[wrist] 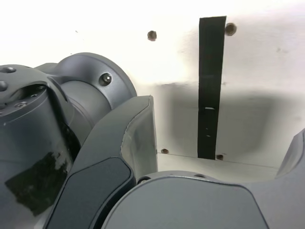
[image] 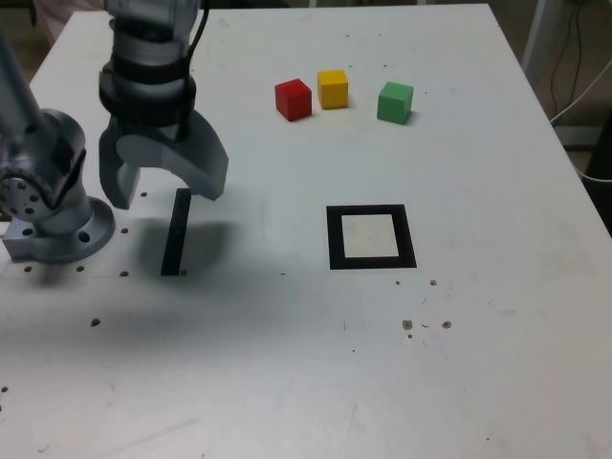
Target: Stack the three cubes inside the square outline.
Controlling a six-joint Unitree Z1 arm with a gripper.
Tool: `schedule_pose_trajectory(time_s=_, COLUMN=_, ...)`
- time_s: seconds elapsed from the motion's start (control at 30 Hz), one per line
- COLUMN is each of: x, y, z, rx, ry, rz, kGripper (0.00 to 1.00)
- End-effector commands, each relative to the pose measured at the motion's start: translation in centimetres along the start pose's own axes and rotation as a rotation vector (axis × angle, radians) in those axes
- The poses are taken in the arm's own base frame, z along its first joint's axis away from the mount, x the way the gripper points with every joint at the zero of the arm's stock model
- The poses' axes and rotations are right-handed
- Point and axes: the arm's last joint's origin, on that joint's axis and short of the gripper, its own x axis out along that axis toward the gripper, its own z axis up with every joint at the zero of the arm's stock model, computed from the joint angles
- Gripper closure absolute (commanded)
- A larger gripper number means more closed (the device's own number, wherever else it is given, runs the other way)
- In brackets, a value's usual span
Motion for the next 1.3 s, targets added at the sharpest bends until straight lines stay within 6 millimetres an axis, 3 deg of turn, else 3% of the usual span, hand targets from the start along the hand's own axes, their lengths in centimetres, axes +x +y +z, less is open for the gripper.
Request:
schedule_pose_trajectory(time_s=0.0, x=-0.4, y=0.2, z=0.1, rx=-0.005, ry=-0.001, rz=0.005, kGripper=0.01)
schedule_pose_trajectory(time_s=0.33, x=-1.3, y=1.7, z=1.3, rx=-0.032, ry=-0.001, rz=0.026, kGripper=0.01)
schedule_pose_trajectory(time_s=0.67, x=-2.0, y=5.2, z=2.7, rx=-0.067, ry=0.001, rz=0.039, kGripper=0.01)
schedule_pose_trajectory(time_s=1.27, x=-2.1, y=15.5, z=9.0, rx=-0.108, ry=0.02, rz=0.004, kGripper=0.01)
